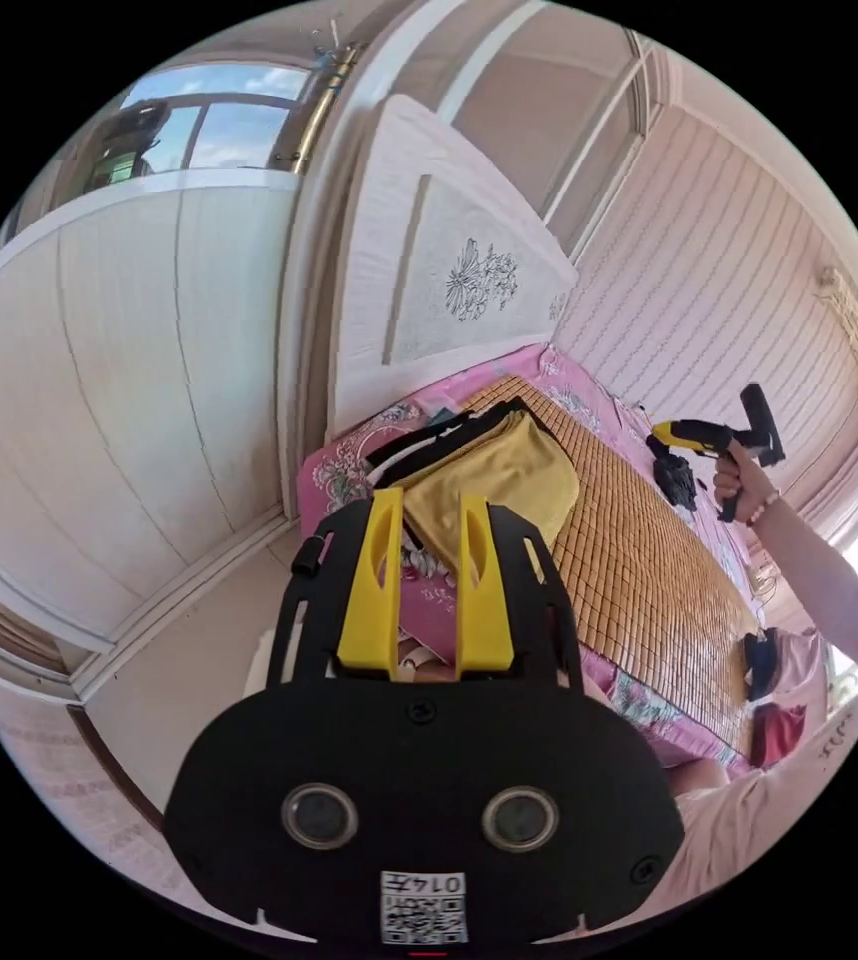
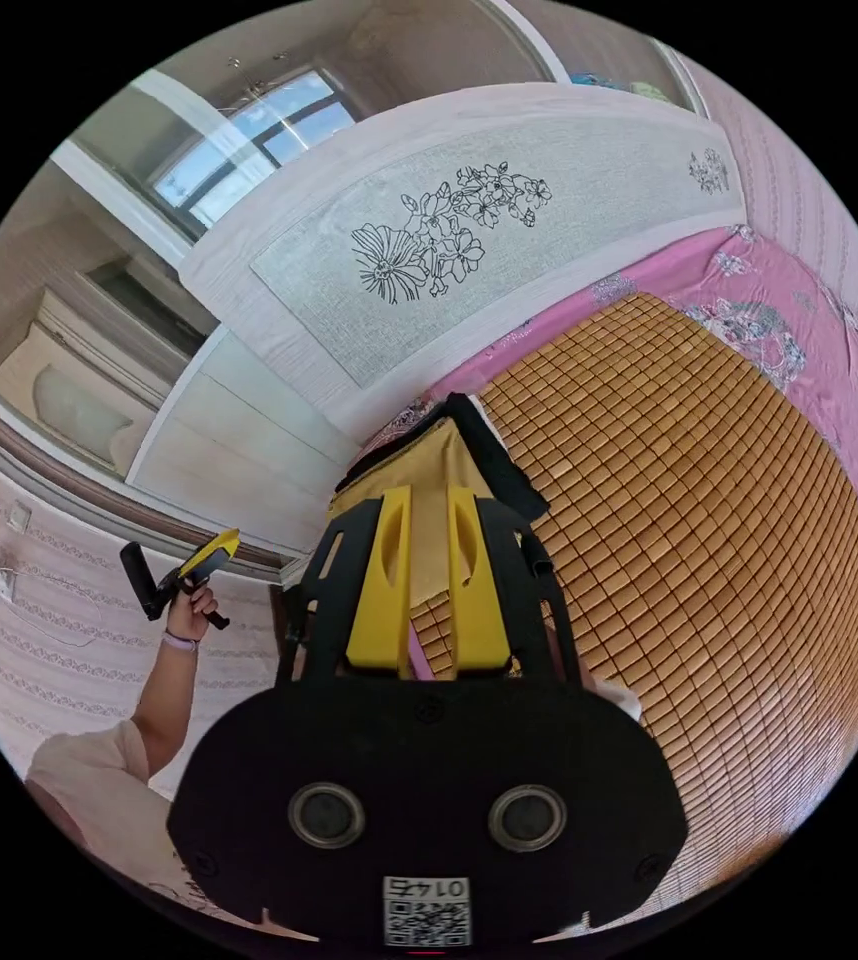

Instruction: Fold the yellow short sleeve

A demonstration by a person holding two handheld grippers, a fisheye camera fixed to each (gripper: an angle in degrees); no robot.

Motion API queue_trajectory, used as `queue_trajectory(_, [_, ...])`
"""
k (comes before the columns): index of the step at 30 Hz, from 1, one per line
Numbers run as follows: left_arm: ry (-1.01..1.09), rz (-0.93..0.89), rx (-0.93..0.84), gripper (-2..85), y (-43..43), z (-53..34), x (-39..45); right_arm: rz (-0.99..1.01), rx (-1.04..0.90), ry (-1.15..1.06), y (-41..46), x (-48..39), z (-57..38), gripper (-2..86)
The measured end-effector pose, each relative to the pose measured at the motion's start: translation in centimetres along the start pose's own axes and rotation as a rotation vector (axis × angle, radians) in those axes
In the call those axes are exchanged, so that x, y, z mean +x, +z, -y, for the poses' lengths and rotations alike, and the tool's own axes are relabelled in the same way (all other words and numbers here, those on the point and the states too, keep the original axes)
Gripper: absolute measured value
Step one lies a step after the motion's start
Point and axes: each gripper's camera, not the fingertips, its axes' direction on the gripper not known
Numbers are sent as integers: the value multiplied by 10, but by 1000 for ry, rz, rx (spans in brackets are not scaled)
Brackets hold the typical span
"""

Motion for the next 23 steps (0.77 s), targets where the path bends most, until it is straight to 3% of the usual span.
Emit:
queue_trajectory(3, [29,-25,-13,61,-11,-50,-5,28,18,51,-17,45,-105,43])
queue_trajectory(5, [123,-59,-41,53,-12,-86,22,-60,-19,159,-31,72,-184,32])
queue_trajectory(9, [361,-186,-68,49,1,-123,98,-206,21,517,-103,106,-373,21])
queue_trajectory(12, [569,-311,-90,48,20,-141,181,-311,177,748,-166,100,-494,20])
queue_trajectory(16, [824,-656,-120,50,43,-169,314,-528,350,956,-229,70,-625,27])
queue_trajectory(21, [1149,-850,-135,52,46,-227,470,-733,452,1065,-267,45,-727,60])
queue_trajectory(23, [1261,-978,-247,55,52,-260,540,-800,472,1103,-278,44,-755,77])
